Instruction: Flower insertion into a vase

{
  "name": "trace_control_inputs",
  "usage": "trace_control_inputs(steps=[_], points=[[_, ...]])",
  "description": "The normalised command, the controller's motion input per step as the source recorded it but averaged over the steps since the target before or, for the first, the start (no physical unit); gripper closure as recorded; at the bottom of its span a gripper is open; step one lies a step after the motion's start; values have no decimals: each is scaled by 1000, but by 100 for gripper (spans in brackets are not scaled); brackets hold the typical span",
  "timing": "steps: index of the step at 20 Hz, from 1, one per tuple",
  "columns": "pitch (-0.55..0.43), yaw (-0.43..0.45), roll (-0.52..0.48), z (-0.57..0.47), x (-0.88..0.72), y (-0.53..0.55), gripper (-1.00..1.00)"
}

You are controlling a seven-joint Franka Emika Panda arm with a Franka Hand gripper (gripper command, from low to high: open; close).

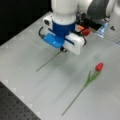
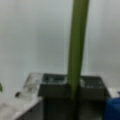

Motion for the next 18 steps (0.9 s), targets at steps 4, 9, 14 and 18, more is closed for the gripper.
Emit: trace_control_inputs(steps=[4,9,14,18], points=[[-64,38,117,-11,-235,27,100],[-46,27,116,-67,-109,17,100],[-51,27,115,-51,-76,14,100],[-52,27,115,-47,-73,14,100]])
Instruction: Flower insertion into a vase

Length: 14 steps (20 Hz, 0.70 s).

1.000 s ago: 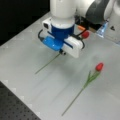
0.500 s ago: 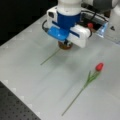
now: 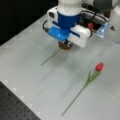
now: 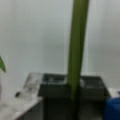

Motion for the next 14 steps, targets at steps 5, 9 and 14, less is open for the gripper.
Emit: trace_control_inputs(steps=[5,9,14], points=[[-52,27,115,-47,-73,13,100],[-52,27,115,-47,-73,13,100],[-52,27,115,-47,-73,13,100]])
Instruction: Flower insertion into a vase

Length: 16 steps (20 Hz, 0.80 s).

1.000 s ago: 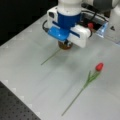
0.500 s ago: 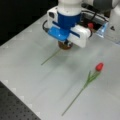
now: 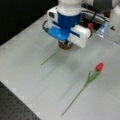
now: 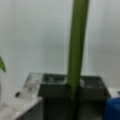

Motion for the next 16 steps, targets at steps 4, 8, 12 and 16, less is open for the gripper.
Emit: trace_control_inputs(steps=[4,8,12,16], points=[[-52,27,115,-47,-73,13,100],[-52,27,115,-46,-73,13,100],[-52,27,115,-47,-73,13,100],[-53,27,115,-46,-73,13,100]])
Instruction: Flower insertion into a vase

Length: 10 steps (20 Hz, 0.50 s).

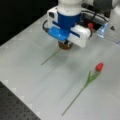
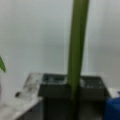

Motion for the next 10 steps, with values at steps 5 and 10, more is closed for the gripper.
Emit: trace_control_inputs(steps=[5,10], points=[[-52,27,115,-47,-73,13,100],[-52,27,115,-46,-73,13,100]])
